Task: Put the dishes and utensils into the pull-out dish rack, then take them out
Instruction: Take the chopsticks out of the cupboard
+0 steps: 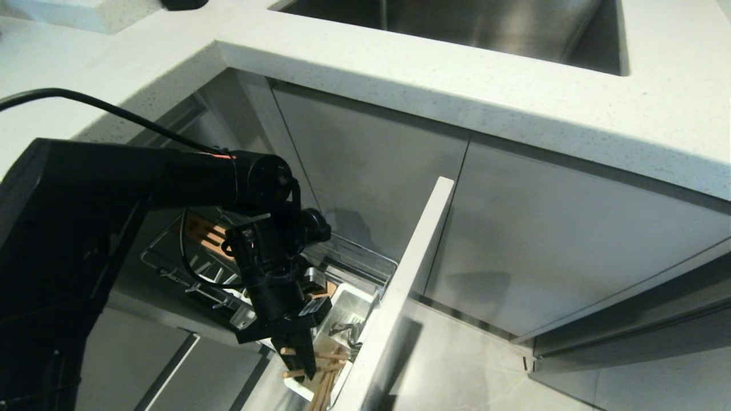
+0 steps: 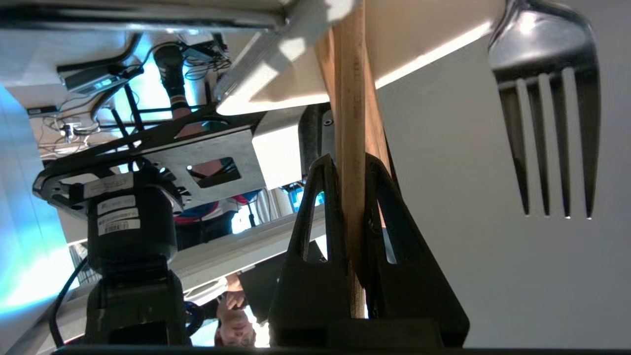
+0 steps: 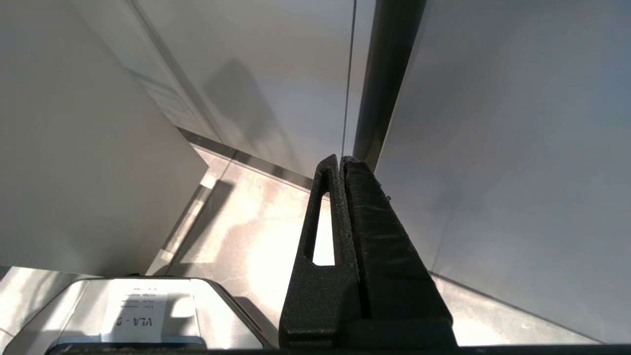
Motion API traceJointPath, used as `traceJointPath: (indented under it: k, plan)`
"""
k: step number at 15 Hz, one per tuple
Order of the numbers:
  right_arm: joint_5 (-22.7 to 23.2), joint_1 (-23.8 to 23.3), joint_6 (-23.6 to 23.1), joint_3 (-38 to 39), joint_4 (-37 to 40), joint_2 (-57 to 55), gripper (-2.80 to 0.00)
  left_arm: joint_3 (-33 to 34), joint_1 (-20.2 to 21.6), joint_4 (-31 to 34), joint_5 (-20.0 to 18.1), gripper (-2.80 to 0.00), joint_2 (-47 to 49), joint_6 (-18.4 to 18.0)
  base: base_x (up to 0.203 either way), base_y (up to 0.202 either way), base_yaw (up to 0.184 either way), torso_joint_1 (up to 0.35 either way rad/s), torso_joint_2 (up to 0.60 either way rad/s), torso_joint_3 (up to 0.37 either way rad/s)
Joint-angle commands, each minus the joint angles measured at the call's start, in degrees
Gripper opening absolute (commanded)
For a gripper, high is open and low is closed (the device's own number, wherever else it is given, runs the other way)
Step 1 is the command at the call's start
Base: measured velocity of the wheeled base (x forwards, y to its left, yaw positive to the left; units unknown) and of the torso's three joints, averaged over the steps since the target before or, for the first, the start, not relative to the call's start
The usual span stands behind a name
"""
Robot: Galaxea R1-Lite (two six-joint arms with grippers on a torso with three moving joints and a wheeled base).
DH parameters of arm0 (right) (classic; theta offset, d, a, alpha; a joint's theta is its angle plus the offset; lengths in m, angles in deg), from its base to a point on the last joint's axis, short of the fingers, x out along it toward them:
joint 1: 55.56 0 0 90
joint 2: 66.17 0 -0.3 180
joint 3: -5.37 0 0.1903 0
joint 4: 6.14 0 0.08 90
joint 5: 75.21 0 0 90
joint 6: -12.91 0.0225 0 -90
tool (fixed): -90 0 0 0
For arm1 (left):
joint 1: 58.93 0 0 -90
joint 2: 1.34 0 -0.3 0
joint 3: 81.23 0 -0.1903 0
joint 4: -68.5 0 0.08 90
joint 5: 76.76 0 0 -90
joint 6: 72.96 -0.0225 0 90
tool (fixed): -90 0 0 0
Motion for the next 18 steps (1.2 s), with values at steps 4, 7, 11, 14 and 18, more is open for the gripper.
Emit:
traceJointPath:
  k: [4,7,11,14,18]
  plan:
    - [0.01,-0.04,0.0,0.09,-0.07,-0.02,-2.8,0.2,-0.35,2.31,0.77,-2.8,-0.46,-0.14,0.0,0.0,0.0,0.0,0.0,0.0]
    - [0.01,-0.03,0.0,0.09,-0.02,-0.02,-2.8,0.24,-1.22,3.72,1.4,-2.8,-2.2,-0.5,0.0,0.0,0.0,0.0,0.0,0.0]
    - [0.01,-0.04,0.0,0.09,0.0,-0.02,-2.8,0.47,-1.47,4.03,1.75,-2.8,-4.52,-0.5,0.0,0.0,0.0,0.0,0.0,0.0]
    - [0.01,0.01,0.0,0.09,-0.04,-0.02,-2.8,0.6,-1.48,4.04,2.49,-2.8,-6.7,-0.5,0.0,0.0,0.0,0.0,0.0,0.0]
    - [0.01,-0.04,0.0,0.09,0.0,-0.02,-2.8,0.64,-1.48,4.04,3.0,-2.8,-9.18,-0.5,0.0,0.0,0.0,0.0,0.0,0.0]
